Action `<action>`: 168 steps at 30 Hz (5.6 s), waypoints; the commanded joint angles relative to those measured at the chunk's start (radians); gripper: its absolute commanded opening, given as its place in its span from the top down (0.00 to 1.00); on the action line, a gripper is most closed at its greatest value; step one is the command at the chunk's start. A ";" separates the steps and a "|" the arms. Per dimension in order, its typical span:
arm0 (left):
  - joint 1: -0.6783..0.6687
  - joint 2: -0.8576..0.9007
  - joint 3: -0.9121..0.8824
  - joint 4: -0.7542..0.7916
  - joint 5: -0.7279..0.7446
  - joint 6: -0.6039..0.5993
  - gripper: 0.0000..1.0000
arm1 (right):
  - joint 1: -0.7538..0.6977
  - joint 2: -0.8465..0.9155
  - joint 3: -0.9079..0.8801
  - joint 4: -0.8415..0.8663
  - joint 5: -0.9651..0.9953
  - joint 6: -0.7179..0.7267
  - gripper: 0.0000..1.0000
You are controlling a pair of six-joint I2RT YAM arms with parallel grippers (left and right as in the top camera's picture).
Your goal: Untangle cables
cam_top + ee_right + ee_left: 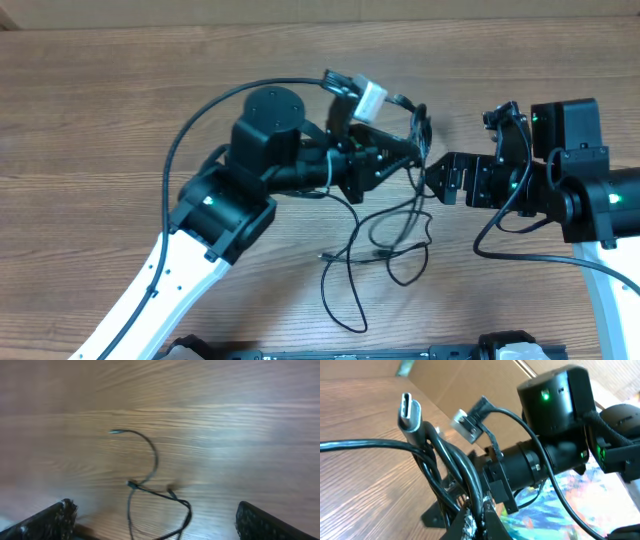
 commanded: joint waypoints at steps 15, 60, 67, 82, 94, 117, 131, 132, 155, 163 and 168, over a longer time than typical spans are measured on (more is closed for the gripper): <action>0.073 -0.046 0.015 -0.151 0.018 0.092 0.96 | 0.005 -0.004 0.014 0.057 -0.063 0.005 0.00; 0.023 -0.045 0.015 -0.005 0.262 0.171 0.96 | 0.005 0.086 0.014 0.242 -0.265 -0.139 0.00; 0.026 -0.045 0.015 -0.002 0.273 0.168 0.96 | 0.005 0.094 0.014 0.163 0.003 0.010 0.00; 0.092 -0.045 0.015 -0.026 0.272 0.168 0.96 | 0.004 0.093 0.014 0.002 0.214 0.123 0.00; 0.106 -0.045 0.015 -0.079 0.262 0.192 0.96 | 0.005 -0.018 0.014 0.119 0.009 0.023 0.00; 0.028 -0.045 0.015 -0.030 0.261 0.142 0.96 | 0.005 -0.204 0.014 0.242 -0.061 -0.018 0.00; -0.009 -0.045 0.015 -0.008 0.261 0.142 0.96 | 0.005 -0.181 0.014 0.233 -0.061 -0.018 0.00; -0.008 -0.045 0.015 -0.008 0.257 0.141 0.96 | 0.005 -0.181 0.014 0.230 -0.061 -0.018 0.00; -0.020 -0.033 0.015 -0.005 0.116 0.072 0.96 | 0.005 -0.179 0.014 0.194 -0.122 -0.070 0.00; -0.054 -0.018 0.015 0.016 0.123 0.066 0.96 | 0.004 -0.122 0.014 0.190 -0.093 -0.095 0.00; -0.054 -0.018 0.015 0.016 0.143 0.066 0.96 | 0.004 -0.089 0.014 0.191 -0.085 -0.095 0.00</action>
